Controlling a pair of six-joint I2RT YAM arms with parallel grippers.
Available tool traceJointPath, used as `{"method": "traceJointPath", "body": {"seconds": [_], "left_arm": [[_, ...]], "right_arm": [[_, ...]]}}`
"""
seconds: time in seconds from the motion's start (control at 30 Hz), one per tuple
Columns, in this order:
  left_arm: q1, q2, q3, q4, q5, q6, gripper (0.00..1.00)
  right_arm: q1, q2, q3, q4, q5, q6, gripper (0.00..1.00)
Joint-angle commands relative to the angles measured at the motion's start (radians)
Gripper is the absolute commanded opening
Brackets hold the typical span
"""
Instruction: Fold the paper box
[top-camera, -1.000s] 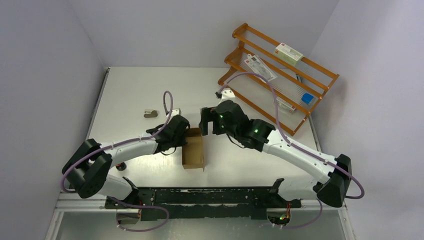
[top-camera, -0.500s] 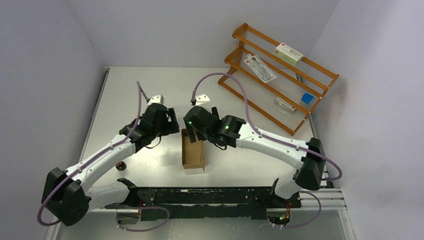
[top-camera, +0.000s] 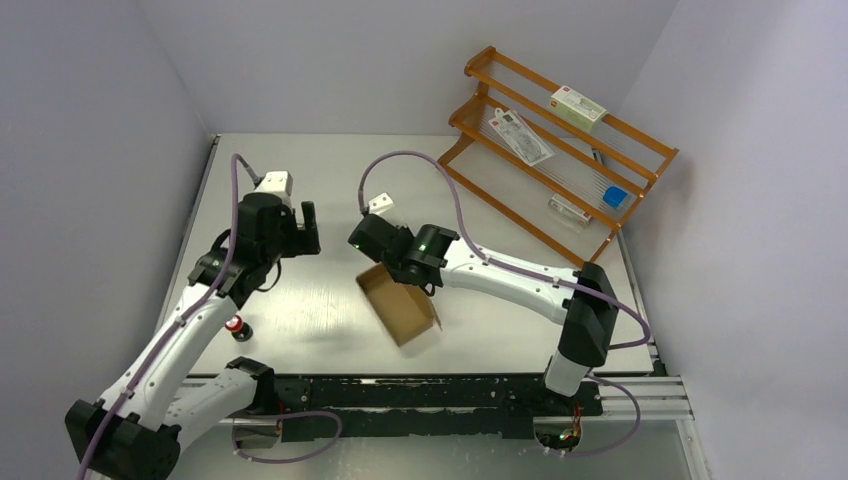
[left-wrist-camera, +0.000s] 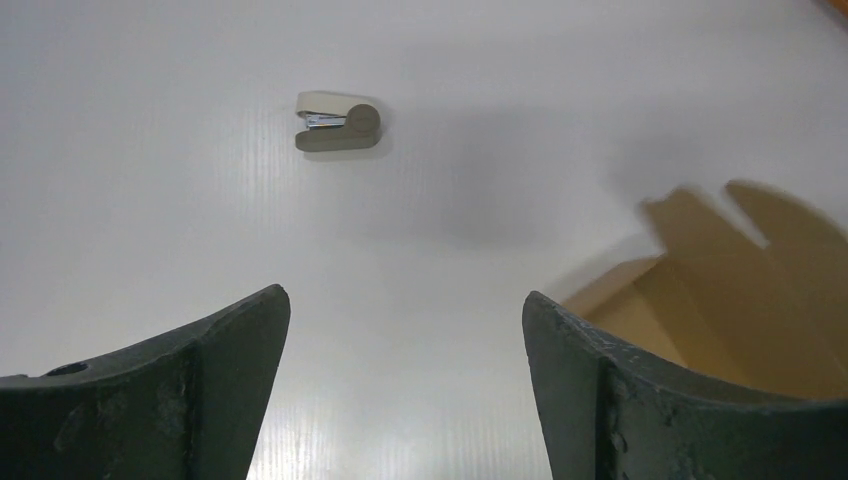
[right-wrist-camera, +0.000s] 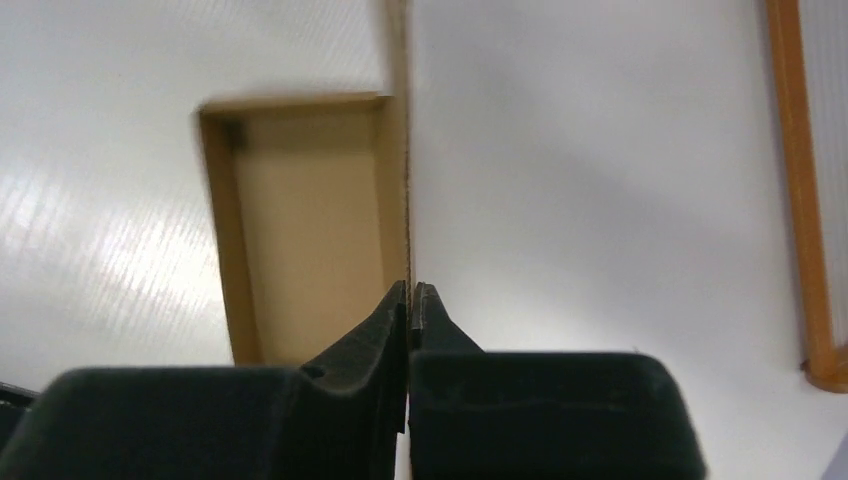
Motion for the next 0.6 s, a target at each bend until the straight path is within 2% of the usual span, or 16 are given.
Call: {"method": "traceJointPath", "body": {"seconds": [0.0, 0.13, 0.37, 0.57], "left_arm": [[0.014, -0.071, -0.026, -0.007, -0.033, 0.070, 0.92], [0.020, -0.119, -0.034, -0.007, -0.081, 0.058, 0.92], [0.030, -0.132, -0.043, -0.001, -0.057, 0.060, 0.93], [0.048, -0.134, -0.060, 0.039, 0.127, 0.098, 0.93]], "right_arm": [[-0.012, 0.007, 0.038, 0.041, -0.022, -0.279, 0.00], [-0.051, 0.005, 0.025, 0.134, -0.132, -0.514, 0.00], [-0.118, -0.002, 0.036, 0.200, -0.461, -0.893, 0.00], [-0.231, 0.035, 0.087, 0.145, -0.772, -1.145, 0.00]]}}
